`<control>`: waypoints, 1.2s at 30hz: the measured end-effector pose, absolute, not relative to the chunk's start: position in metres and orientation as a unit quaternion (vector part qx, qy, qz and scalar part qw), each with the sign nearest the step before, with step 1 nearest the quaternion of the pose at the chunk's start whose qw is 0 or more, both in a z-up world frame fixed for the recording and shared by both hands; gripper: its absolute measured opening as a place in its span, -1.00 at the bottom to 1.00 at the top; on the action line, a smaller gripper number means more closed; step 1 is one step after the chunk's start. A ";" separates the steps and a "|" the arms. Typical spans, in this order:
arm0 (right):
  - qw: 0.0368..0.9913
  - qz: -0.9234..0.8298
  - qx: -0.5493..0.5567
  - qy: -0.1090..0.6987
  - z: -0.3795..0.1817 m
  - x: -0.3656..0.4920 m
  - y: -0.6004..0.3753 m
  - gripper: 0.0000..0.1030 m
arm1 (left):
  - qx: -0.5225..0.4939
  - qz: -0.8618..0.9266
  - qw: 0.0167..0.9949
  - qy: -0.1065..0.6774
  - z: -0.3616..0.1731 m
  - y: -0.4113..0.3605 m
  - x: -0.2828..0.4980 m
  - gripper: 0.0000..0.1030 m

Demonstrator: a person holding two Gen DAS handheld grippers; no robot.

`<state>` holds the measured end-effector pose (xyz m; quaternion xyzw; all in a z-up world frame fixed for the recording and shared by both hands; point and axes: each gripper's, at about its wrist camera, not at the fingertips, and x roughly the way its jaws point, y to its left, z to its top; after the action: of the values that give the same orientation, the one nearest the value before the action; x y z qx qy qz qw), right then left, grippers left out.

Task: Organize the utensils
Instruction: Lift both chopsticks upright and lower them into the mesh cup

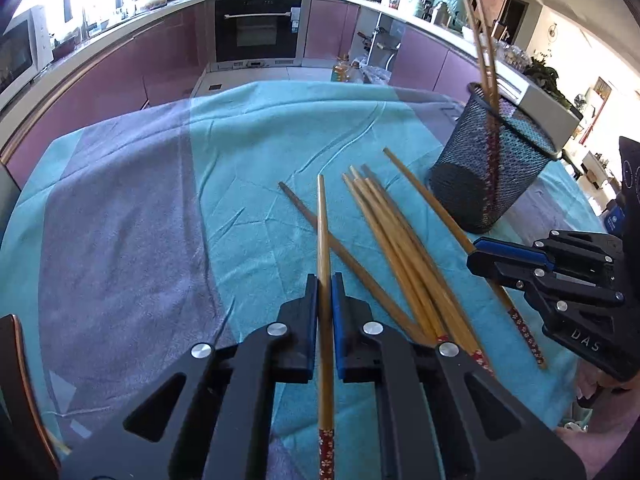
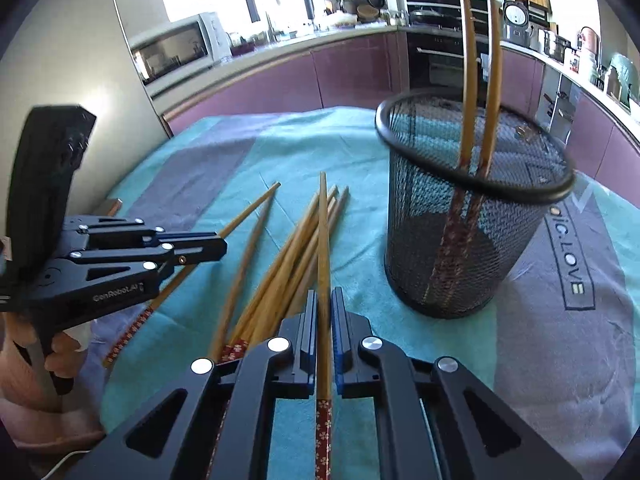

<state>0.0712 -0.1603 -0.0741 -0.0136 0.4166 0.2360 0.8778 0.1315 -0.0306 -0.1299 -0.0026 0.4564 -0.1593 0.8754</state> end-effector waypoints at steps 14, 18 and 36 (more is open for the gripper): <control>0.912 0.245 0.016 0.329 -0.013 0.047 -0.194 -0.89 | -0.037 -0.253 0.891 0.376 -0.047 -0.028 0.103 -0.86; 0.920 0.243 0.027 0.308 0.001 0.043 -0.206 -0.89 | -0.045 -0.273 0.894 0.354 -0.025 -0.026 0.093 -0.86; 0.946 0.227 0.028 0.229 0.065 0.052 -0.239 -0.89 | -0.076 -0.316 0.910 0.256 0.062 -0.051 0.109 -0.86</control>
<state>0.0517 -0.2393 0.0648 0.0280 0.2287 0.2272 0.9462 0.1093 -0.0512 0.0617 -0.0757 0.2560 -0.3161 0.9104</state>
